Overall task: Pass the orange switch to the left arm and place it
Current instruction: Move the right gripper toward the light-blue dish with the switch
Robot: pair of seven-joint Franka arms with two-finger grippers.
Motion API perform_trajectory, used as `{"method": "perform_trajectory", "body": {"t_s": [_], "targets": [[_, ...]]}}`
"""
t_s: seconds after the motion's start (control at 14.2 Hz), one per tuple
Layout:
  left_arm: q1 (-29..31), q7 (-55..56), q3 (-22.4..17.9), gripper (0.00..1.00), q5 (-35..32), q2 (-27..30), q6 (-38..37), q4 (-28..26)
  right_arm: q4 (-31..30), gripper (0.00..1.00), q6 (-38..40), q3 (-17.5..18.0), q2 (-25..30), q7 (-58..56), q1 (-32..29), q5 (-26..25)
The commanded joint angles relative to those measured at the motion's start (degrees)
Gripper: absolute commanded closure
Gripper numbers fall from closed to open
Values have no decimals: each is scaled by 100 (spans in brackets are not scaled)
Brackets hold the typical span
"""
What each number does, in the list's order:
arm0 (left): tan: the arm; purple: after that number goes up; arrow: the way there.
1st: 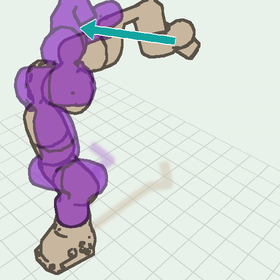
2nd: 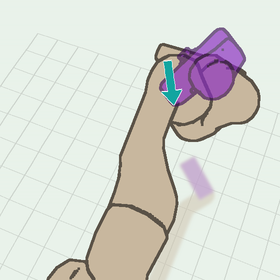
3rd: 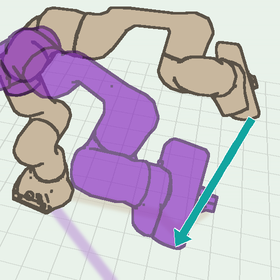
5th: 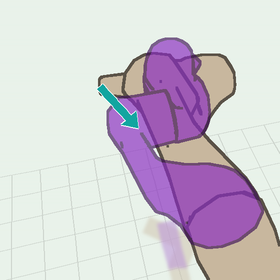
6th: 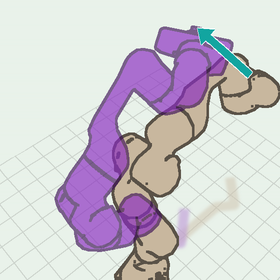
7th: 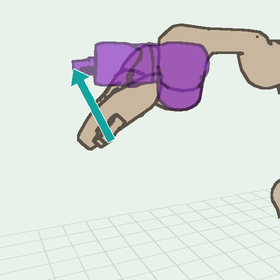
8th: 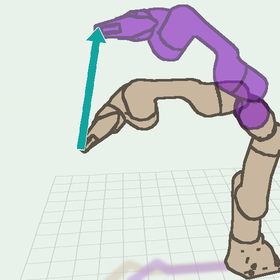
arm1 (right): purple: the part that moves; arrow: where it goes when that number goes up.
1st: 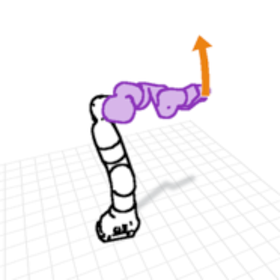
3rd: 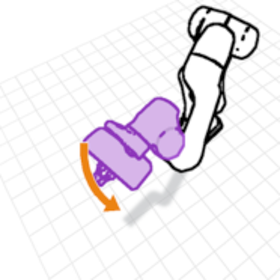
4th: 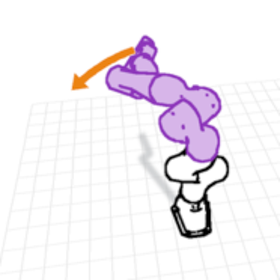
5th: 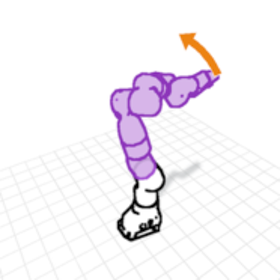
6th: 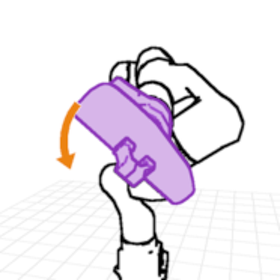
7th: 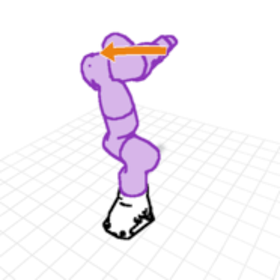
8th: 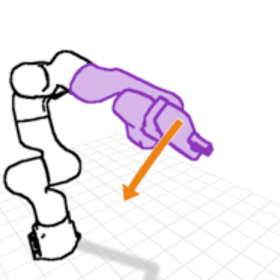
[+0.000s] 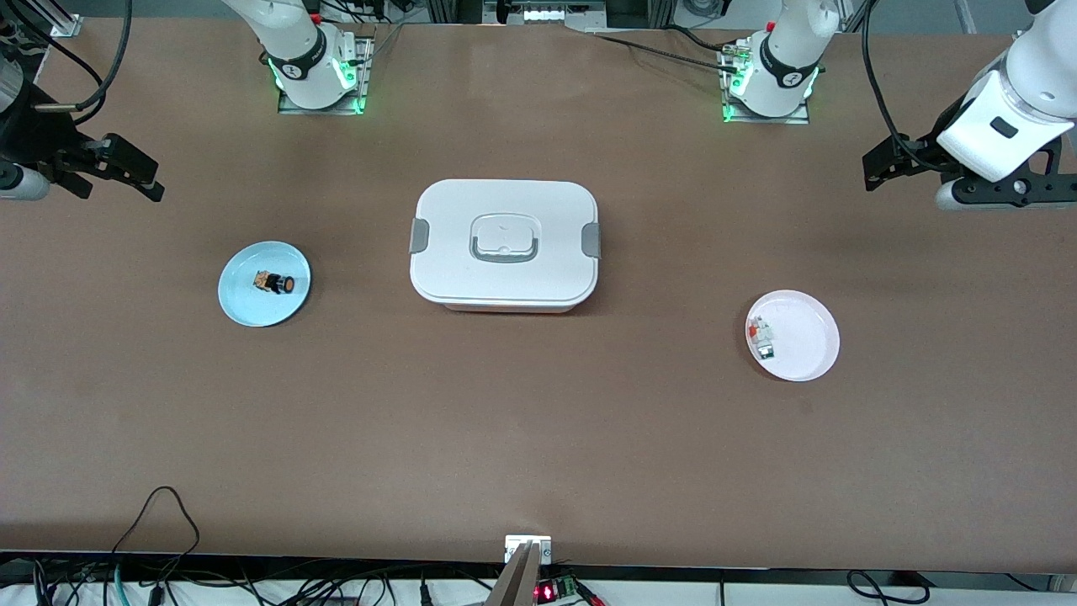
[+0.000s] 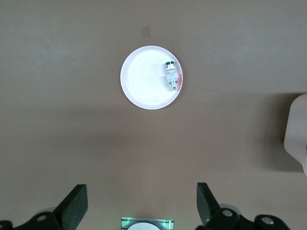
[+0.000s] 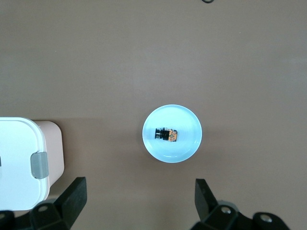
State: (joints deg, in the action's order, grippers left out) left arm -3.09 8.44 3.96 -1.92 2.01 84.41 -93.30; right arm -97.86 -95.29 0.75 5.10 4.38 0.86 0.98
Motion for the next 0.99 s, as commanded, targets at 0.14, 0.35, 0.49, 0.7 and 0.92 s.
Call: {"method": "perform_trajectory", "body": {"t_s": [0.14, 0.35, 0.49, 0.7, 0.92], "targets": [[36, -53, 17, 0, -125, 63, -30, 58, 310, 0, 141, 22, -106, 28, -51, -80], [36, -53, -9, 0, -125, 80, -39, 58, 347, 0, 230, 22, -229, -8, -34, -45], [36, -53, 17, 0, -125, 54, -22, 58, 294, 0, 230, 22, -343, 10, -25, -89], [36, -53, 8, 0, -125, 45, -22, 58, -30, 0, 239, 22, -466, 19, -95, -317], [36, -53, 8, 0, -125, 45, -22, 49, -303, 0, 151, 13, -703, -16, -121, -335]]}}
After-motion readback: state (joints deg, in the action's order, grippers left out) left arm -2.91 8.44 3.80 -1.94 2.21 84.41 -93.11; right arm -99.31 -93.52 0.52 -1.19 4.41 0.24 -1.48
